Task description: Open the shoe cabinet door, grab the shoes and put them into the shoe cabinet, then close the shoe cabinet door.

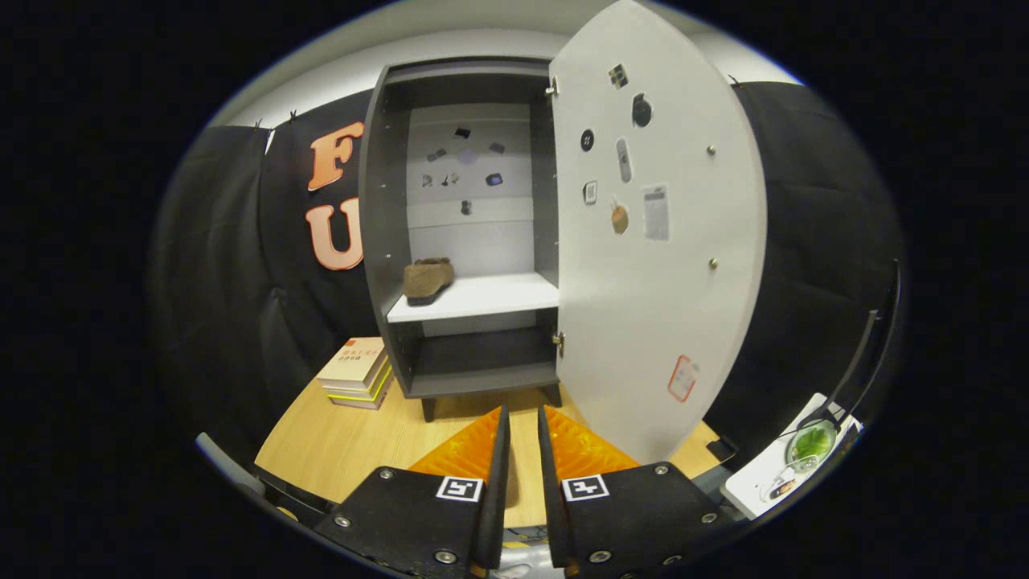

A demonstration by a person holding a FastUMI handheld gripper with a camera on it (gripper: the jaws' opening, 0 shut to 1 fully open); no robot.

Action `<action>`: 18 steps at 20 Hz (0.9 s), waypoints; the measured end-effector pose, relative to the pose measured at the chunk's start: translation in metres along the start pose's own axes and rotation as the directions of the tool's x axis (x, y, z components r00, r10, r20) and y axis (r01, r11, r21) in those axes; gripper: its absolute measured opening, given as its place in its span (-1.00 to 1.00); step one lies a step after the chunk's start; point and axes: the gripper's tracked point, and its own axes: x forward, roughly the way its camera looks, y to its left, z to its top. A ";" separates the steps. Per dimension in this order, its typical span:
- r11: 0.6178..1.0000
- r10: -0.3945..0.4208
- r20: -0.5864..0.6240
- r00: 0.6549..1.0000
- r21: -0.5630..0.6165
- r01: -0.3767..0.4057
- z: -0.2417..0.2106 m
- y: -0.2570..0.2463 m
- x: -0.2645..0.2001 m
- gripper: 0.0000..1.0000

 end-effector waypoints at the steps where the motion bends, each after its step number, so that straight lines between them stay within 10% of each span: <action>1: 1.000 0.014 -0.024 1.000 -0.002 -0.015 -0.014 0.008 0.009 -0.56; 18: 0.982 0.182 -0.421 0.888 0.029 -0.188 -0.210 0.070 0.172 -0.57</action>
